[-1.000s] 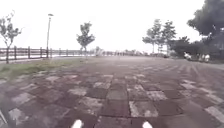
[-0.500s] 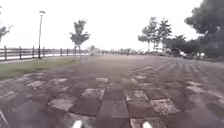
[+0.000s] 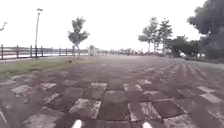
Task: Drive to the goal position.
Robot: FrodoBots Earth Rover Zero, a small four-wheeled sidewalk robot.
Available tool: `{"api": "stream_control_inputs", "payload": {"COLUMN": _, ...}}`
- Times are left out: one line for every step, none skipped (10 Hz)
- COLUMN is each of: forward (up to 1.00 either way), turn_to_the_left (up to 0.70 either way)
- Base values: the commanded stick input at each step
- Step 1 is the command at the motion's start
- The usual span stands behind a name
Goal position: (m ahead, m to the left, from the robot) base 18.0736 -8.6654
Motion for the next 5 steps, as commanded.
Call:
{"api": "stream_control_inputs", "payload": {"forward": 0.85, "turn_to_the_left": 0.00}}
{"api": "stream_control_inputs", "payload": {"forward": 0.85, "turn_to_the_left": 0.00}}
{"api": "stream_control_inputs", "payload": {"forward": 0.85, "turn_to_the_left": 0.00}}
{"api": "stream_control_inputs", "payload": {"forward": 0.85, "turn_to_the_left": 0.00}}
{"api": "stream_control_inputs", "payload": {"forward": 0.85, "turn_to_the_left": 0.00}}
